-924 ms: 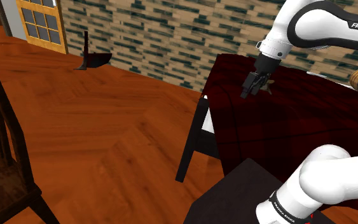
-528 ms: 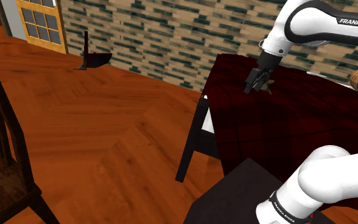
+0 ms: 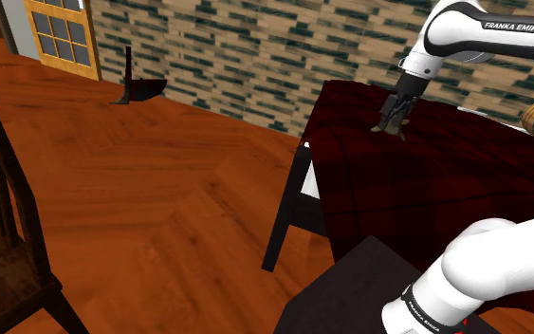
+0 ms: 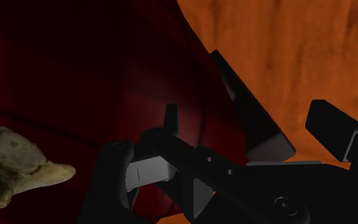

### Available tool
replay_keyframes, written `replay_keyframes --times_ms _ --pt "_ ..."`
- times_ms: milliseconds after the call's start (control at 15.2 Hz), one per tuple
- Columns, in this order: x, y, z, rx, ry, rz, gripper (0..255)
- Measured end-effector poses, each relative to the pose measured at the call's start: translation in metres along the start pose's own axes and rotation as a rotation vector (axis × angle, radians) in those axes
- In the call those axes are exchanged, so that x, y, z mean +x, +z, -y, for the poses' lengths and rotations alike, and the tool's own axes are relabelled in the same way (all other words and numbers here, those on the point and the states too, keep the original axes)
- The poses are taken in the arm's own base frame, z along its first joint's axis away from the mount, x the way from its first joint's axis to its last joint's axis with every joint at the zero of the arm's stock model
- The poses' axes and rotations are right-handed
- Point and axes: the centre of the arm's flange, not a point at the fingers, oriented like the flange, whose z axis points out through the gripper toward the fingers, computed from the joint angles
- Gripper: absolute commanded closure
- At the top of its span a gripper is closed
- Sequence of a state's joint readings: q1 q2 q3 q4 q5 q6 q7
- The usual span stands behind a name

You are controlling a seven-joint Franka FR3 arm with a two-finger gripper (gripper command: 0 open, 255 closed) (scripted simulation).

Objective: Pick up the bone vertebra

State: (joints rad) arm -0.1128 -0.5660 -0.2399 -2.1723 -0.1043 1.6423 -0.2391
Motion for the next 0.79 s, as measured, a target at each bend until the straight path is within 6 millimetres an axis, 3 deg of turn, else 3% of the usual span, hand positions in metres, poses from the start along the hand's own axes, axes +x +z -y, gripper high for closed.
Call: replay_keyframes --times_ms 330,792 --pt "0.020 -0.004 -0.061 0.001 0.040 0.015 0" --pt "0.034 -0.014 -0.155 0.002 0.096 0.035 0"
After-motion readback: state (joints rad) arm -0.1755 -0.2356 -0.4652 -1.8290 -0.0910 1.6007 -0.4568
